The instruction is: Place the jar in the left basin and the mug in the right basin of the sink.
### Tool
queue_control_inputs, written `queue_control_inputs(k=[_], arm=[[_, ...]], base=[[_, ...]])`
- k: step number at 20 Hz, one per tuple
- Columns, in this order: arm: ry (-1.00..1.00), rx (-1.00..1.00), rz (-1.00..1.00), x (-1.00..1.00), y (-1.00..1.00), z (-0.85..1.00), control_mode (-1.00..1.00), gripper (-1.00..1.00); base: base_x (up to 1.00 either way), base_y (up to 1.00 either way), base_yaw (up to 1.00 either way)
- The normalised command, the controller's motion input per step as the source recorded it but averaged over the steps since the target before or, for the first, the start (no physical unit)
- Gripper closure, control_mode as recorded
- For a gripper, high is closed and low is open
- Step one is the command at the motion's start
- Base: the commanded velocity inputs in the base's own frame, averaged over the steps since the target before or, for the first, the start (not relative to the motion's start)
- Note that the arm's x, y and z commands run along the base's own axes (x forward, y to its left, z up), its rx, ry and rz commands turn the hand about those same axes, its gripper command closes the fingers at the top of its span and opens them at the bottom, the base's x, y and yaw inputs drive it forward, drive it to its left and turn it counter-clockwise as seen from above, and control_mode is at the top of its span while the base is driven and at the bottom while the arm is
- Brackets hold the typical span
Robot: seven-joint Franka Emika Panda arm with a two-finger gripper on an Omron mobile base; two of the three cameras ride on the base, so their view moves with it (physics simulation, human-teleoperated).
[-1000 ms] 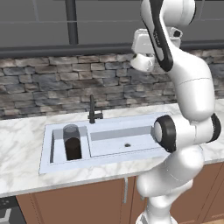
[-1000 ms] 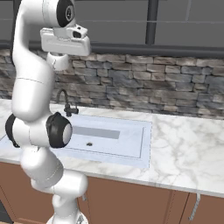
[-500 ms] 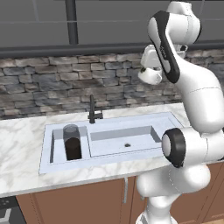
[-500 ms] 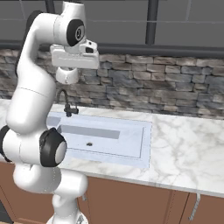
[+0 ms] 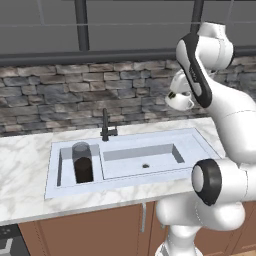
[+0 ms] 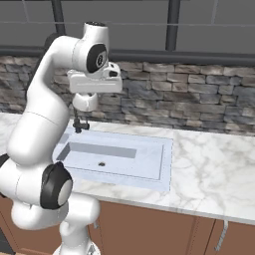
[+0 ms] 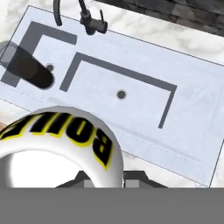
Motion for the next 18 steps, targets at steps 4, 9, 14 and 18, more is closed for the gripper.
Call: queue_control_inputs(k=[4, 9, 14, 18], arm=[[0.0, 0.0, 0.14, 0.0, -0.16, -0.37, -1.0, 1.0], [0.0, 0.0, 0.12, 0.0, -0.05, -0.33, -1.0, 1.0], [0.0, -0.01, 0.07, 0.0, 0.0, -0.32, -1.0, 1.0], [0.0, -0.01, 0.0, 0.11, 0.0, -0.23, -1.0, 1.0]], base=[[0.0, 0.0, 0.0], [0.0, 0.0, 0.0], [0.0, 0.0, 0.0], [0.0, 0.0, 0.0]])
